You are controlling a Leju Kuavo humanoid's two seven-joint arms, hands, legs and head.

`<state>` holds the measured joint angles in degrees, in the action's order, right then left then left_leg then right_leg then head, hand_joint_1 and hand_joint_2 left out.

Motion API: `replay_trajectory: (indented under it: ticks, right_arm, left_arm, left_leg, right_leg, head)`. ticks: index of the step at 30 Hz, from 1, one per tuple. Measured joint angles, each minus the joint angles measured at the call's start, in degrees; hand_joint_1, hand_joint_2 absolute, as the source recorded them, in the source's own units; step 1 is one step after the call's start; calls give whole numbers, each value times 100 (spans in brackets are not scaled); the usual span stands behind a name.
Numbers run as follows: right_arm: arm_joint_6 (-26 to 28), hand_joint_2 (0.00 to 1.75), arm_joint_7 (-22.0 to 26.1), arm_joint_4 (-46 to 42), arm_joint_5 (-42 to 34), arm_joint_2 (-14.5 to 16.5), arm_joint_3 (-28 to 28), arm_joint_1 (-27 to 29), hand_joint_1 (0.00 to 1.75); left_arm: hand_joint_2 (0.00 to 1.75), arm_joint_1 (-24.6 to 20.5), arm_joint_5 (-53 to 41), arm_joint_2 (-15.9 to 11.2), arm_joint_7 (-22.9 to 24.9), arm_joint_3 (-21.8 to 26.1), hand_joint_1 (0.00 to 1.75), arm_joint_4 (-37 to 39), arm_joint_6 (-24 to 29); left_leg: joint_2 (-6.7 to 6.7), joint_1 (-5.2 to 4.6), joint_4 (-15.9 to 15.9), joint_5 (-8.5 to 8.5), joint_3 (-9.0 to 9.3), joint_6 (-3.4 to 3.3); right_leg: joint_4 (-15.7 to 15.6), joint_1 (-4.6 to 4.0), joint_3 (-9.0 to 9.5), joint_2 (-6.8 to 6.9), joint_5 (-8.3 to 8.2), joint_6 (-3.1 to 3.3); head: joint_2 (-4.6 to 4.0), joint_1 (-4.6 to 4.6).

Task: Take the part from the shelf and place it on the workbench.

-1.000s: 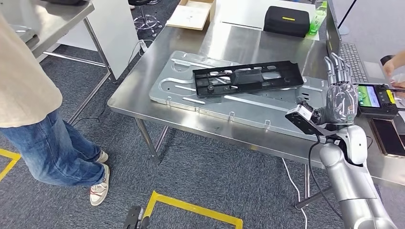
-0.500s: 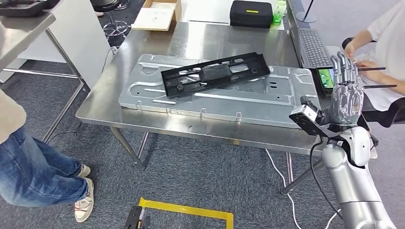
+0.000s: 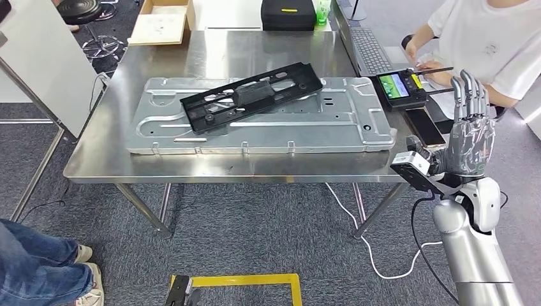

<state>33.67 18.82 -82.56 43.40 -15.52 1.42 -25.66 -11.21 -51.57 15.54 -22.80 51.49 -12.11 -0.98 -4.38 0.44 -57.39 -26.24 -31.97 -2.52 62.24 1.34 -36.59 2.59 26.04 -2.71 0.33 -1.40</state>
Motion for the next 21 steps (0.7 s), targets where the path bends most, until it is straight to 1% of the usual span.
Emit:
replay_trajectory:
  ticks: [1, 2, 3, 4, 5, 6, 7, 8, 9, 10, 11, 12, 13, 14, 15, 16, 17, 18, 19, 20, 21]
  right_arm:
    - [2, 0, 1, -28, -4, 2, -13, 0, 0]
    - [5, 0, 1, -50, -7, 3, -25, 4, 0]
    - [10, 0, 2, -66, -7, 5, -35, 12, 0]
    - [16, 0, 3, -86, -7, 4, -49, 24, 0]
    - [22, 0, 4, -115, -7, 4, -62, 40, 0]
    - [27, 0, 7, -151, -6, 3, -76, 53, 0]
    - [32, 0, 10, -191, -7, 4, -87, 66, 0]
    - [35, 0, 12, -228, -7, 6, -94, 83, 0]
    - [37, 0, 13, -252, -8, 8, -99, 101, 0]
    - [38, 0, 13, -268, -8, 10, -102, 127, 0]
    - [38, 0, 13, -280, -8, 11, -106, 155, 0]
    - [39, 0, 13, -294, -8, 11, -113, 178, 0]
    - [40, 0, 13, -310, -9, 11, -119, 193, 0]
    - [43, 0, 13, -329, -10, 11, -126, 202, 0]
    - [49, 0, 13, -346, -15, 11, -133, 207, 0]
    - [56, 0, 13, -358, -22, 11, -139, 206, 0]
    - [63, 0, 13, -371, -34, 13, -147, 214, 0]
    - [73, 0, 14, -387, -52, 13, -161, 233, 0]
    - [81, 0, 20, -416, -75, 13, -183, 260, 0]
    - [90, 0, 27, -462, -103, 10, -212, 304, 0]
    - [103, 0, 41, -517, -135, 3, -250, 341, 0]
  left_arm:
    - [0, -3, 1, 0, 0, 0, 0, 0, 0]
    - [0, -7, 1, -1, -1, 0, 0, 0, 1]
    - [0, -10, 1, -2, -1, 0, 0, 0, 1]
    - [0, -11, 1, -2, -2, 0, 0, 0, 1]
    - [0, -14, 1, -2, -2, 0, 0, 0, 1]
    - [0, -16, 1, -2, -2, 0, 0, 0, 0]
    - [0, -13, 1, -2, -2, 0, 0, 0, 0]
    - [0, -8, 1, -3, -2, 0, 0, 0, -1]
    - [0, 2, 1, -4, -2, 0, 0, 0, -1]
    - [0, 14, 1, -5, -2, 0, 0, 0, -2]
    - [0, 25, 1, -7, -2, 0, 0, 0, -3]
    - [0, 33, 1, -8, -2, 0, 0, 0, -3]
    - [0, 37, 1, -8, -2, 0, 0, 0, -4]
    - [0, 37, 1, -9, -2, 0, 0, 0, -4]
    - [0, 34, 0, -16, -1, 0, 0, 0, -3]
    - [0, 31, -2, -22, 0, 0, 0, 0, 0]
    - [0, 31, -7, -29, 9, -1, 0, 0, 6]
    - [0, 33, -16, -35, 30, -2, 0, 0, 18]
    - [0, 35, -29, -34, 67, -3, 0, 0, 35]
    - [0, 38, -45, -35, 126, -5, 0, 0, 57]
    - [0, 44, -65, -36, 191, -8, 0, 0, 76]
  left_leg:
    - [-49, -14, -24, -21, -1, 30]
    - [-97, -30, -43, -39, 0, 59]
    - [-145, -44, -50, -49, 4, 83]
    - [-196, -44, -51, -58, 14, 107]
    - [-184, -35, -77, -91, 15, 139]
    - [-96, -23, -170, -175, -15, 168]
    - [40, -10, -374, -321, -96, 195]
    - [204, 4, -705, -517, -236, 214]
    - [319, 8, -1111, -723, -413, 220]
    - [372, 9, -1494, -876, -586, 221]
    - [393, 9, -1739, -934, -699, 216]
    - [403, 8, -1756, -871, -706, 200]
    - [428, 8, -1535, -702, -603, 176]
    - [495, 8, -1143, -477, -418, 141]
    - [646, 14, -729, -302, -227, 97]
    - [784, 17, -395, -184, -80, 68]
    - [883, 11, -202, -135, 1, 52]
    - [929, 0, -135, -139, 23, 45]
    - [870, -13, -102, -117, 32, 46]
    - [797, -10, -70, -88, 43, 32]
    - [726, 1, -28, -57, 57, 8]
  right_leg:
    - [-259, -20, 136, 75, -72, 32]
    - [-380, -41, 187, 108, -84, 69]
    - [-374, -60, 173, 61, -82, 107]
    - [-372, -55, 159, -8, -89, 142]
    - [-380, -43, 153, -66, -100, 175]
    - [-389, -28, 150, -122, -114, 214]
    - [-400, -12, 147, -174, -130, 253]
    - [-405, -6, 141, -228, -143, 281]
    - [-404, -9, 130, -287, -150, 299]
    - [-399, -15, 120, -351, -154, 307]
    - [-390, -22, 110, -422, -157, 310]
    - [-378, -28, 102, -498, -158, 312]
    - [-365, -32, 98, -578, -159, 312]
    - [-355, -35, 96, -657, -161, 309]
    - [-346, -35, 89, -727, -166, 299]
    - [-338, -37, 75, -798, -174, 278]
    - [-336, -20, 52, -858, -190, 245]
    - [-342, -1, 25, -921, -211, 200]
    - [-357, 12, 4, -991, -238, 149]
    - [-364, 33, -12, -992, -251, 110]
    - [-327, 23, -40, -894, -219, 80]
  head:
    - [0, 0]
    - [0, 2]
    - [0, 3]
    - [0, 4]
    - [0, 5]
    - [0, 5]
    - [0, 6]
    - [0, 5]
    - [0, 6]
    - [0, 6]
    - [0, 6]
    - [0, 7]
    - [0, 7]
    - [0, 7]
    - [0, 4]
    - [0, 2]
    - [0, 3]
    - [0, 5]
    - [0, 8]
    - [0, 10]
    - [0, 3]
